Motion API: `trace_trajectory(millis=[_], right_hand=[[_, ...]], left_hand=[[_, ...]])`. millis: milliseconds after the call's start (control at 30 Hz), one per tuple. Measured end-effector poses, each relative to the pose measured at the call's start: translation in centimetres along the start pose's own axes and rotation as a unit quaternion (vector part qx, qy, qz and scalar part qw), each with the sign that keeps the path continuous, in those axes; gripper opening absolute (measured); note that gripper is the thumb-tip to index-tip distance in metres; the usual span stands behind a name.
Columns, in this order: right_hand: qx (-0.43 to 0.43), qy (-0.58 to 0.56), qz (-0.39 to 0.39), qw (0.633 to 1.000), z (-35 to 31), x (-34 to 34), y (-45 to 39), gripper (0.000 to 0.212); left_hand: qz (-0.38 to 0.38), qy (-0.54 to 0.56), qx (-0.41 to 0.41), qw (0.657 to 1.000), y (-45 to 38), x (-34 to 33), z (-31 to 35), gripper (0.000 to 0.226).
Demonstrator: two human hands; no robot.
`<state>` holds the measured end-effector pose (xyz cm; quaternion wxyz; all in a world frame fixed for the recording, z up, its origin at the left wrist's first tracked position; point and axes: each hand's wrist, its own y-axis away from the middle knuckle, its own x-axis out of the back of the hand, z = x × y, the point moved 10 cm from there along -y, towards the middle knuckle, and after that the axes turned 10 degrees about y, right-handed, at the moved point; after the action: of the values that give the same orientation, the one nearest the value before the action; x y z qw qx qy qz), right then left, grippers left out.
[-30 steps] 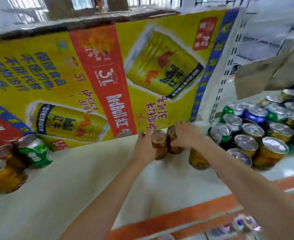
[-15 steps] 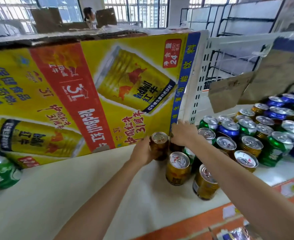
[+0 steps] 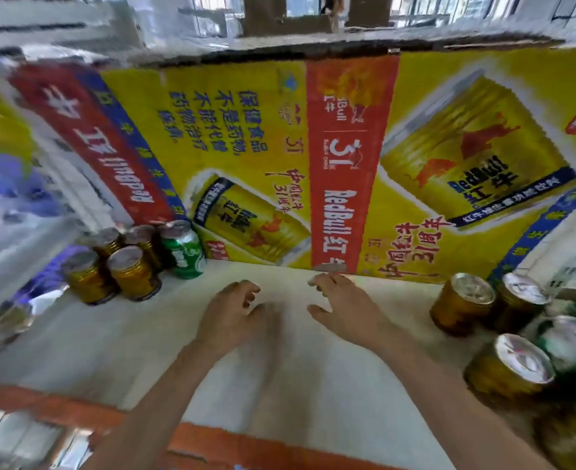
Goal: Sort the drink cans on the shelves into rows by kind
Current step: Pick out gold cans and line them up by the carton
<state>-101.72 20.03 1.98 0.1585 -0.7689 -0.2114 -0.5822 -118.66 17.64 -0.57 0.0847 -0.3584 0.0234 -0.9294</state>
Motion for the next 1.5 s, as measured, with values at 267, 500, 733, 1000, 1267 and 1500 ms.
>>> trace_trajectory(millis=[267,500,733,1000,1267,1500], right_hand=[[0.099,-0.041,-0.037,0.994,-11.8,-5.1,-6.6,0.048],[0.082,-0.113,-0.054,0.989,-20.2,-9.1,-12.9,0.064],[-0.042,-0.248,-0.003,0.968,-23.4,-11.7,-18.8,0.083],[-0.058,-0.25,0.035,0.966,-22.6,-12.2,-18.0,0.078],[-0.088,-0.269,0.059,0.957,-18.5,-11.7,-8.0,0.07],[-0.121,-0.313,0.09,0.938,-14.1,-10.8,-1.4,0.061]], left_hand=[[0.168,-0.011,0.082,0.982,3.8,14.6,-11.1,0.028],[0.275,0.04,0.134,0.951,3.9,21.4,-17.7,0.056],[0.25,0.144,0.195,0.938,-1.1,23.3,-22.0,0.081],[0.245,0.113,0.172,0.947,-1.7,22.6,-22.9,0.071],[0.247,0.099,0.152,0.952,3.8,21.4,-20.5,0.078],[0.255,0.192,0.144,0.937,7.5,18.9,-18.4,0.08]])
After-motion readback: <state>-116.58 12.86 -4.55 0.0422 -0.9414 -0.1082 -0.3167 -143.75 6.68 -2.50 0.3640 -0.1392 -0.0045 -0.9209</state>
